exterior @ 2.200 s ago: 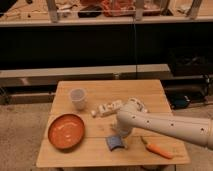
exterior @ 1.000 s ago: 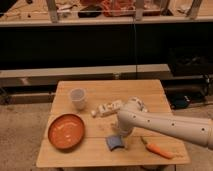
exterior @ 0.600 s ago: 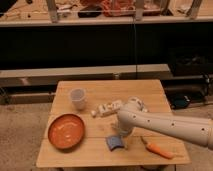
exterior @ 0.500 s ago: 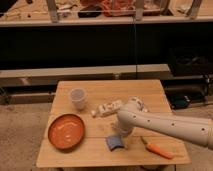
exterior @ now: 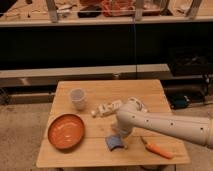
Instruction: Wipe the white sponge on the table
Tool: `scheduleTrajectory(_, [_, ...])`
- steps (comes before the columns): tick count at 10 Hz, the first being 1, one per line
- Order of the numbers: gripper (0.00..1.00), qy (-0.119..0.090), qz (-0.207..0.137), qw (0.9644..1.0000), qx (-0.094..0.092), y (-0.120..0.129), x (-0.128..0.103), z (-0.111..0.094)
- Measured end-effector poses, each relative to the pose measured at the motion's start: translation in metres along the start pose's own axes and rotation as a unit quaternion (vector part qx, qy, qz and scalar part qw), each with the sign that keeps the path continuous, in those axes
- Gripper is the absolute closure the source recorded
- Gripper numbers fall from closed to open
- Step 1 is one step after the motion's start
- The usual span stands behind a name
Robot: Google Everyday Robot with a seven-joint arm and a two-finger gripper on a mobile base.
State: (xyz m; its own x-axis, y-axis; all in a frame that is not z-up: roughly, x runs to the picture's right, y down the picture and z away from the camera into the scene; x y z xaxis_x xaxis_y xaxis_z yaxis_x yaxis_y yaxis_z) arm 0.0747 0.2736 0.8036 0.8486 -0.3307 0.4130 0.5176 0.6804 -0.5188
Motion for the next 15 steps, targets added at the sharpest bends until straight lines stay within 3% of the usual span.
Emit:
scheduleTrajectory(3, [0.32,0.012,-0.041,0.999,-0.014,-0.002,-0.023,0.004])
scheduleTrajectory(5, [0.22,0.027,-0.063,0.9975,-0.021,0.002,-0.036,0.005])
scheduleTrajectory(8, [0.22,0.041,-0.076,0.9959,-0.026,0.002,-0.043,0.005])
scheduleTrajectory(11, [0.38,0.046,-0.079,0.9955,-0.025,0.002,-0.043,0.003])
scheduleTrajectory(15, [0.45,0.05,-0.079,0.9953,-0.024,0.001,-0.041,0.003])
